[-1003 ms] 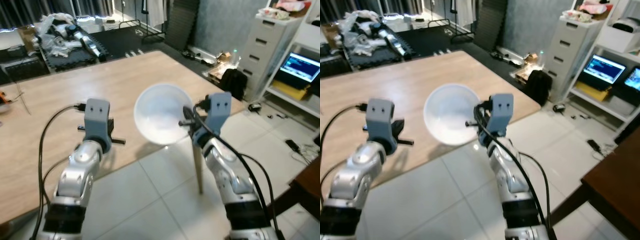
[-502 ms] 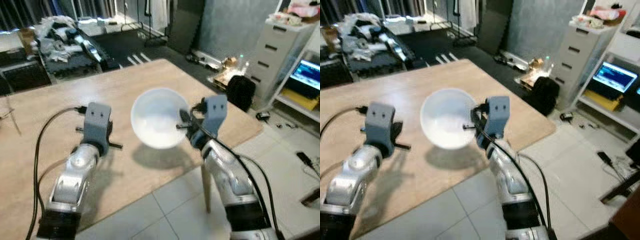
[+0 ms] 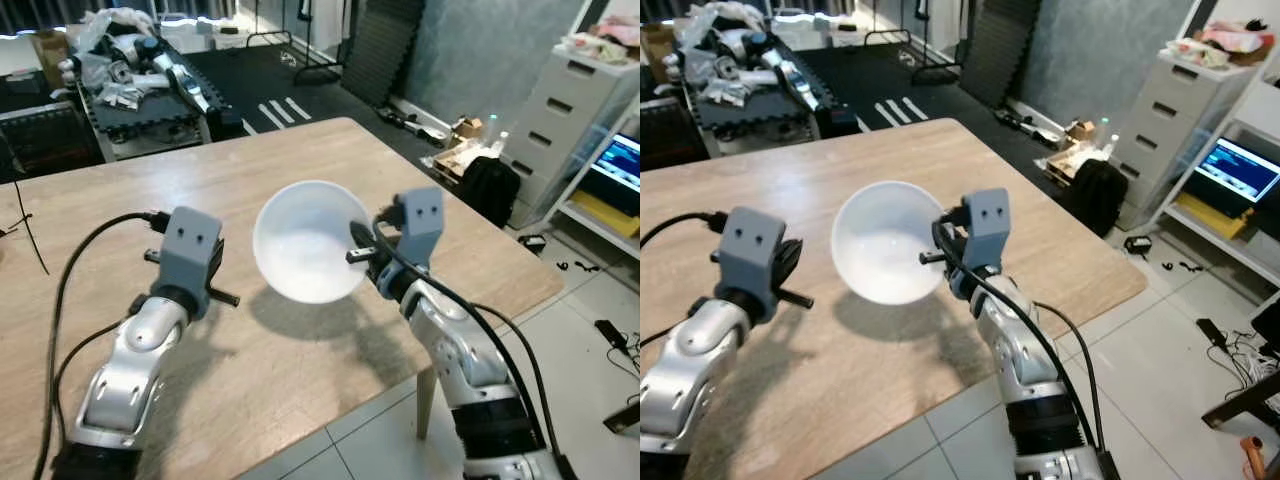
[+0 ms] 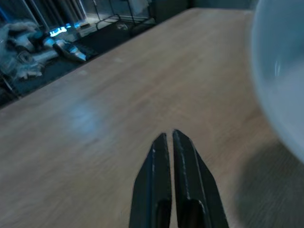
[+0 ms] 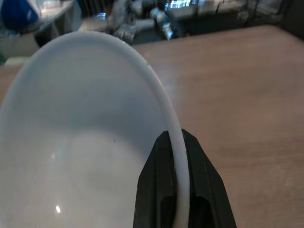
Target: Setting the table
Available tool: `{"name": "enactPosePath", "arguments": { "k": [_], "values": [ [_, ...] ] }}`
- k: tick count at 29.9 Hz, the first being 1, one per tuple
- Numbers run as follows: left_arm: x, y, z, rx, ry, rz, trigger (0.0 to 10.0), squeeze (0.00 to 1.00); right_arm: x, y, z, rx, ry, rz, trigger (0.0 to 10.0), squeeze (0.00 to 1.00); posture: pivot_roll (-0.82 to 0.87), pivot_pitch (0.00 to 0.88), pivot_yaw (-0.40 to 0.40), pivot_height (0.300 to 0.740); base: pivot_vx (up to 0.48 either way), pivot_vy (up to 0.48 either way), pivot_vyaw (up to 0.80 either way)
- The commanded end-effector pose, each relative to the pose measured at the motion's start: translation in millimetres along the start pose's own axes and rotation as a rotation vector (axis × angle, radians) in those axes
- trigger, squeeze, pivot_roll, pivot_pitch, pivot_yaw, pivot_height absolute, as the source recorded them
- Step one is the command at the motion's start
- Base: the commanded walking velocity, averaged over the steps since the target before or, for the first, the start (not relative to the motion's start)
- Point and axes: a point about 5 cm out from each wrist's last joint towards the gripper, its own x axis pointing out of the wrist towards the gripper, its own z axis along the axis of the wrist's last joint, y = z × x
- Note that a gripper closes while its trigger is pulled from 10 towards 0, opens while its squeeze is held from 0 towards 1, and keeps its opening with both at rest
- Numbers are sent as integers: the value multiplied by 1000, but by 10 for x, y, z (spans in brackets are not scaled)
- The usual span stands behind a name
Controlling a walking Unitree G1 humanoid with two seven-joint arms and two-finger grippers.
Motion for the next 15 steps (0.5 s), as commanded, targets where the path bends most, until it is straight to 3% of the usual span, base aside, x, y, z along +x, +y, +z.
{"name": "enactPosePath", "arguments": {
  "k": [1,3,5,8,11,15],
  "values": [
    [-111,-26,-16,45,-6,-53,10000,0,30,-37,-34,27,80,20,10000,0,32,120,29,740,0,0,0],
    [-161,-24,-27,58,-4,-72,10000,0,47,-36,-24,29,104,39,10000,0,35,121,26,740,0,0,0],
    [-331,-23,-89,96,17,-129,10000,0,157,-16,61,-72,149,135,10000,0,46,125,9,740,0,0,0],
    [-404,-42,-110,112,21,-148,10000,0,235,-21,92,-115,172,157,10000,0,50,127,1,740,0,0,0],
    [-421,-70,-107,132,11,-144,10000,0,289,-47,91,-130,188,140,10000,0,54,128,-4,740,0,0,0],
    [-377,-106,-78,91,6,-115,10000,0,291,-50,56,-88,189,116,10000,0,51,133,-3,740,0,0,0]
  ]
}}
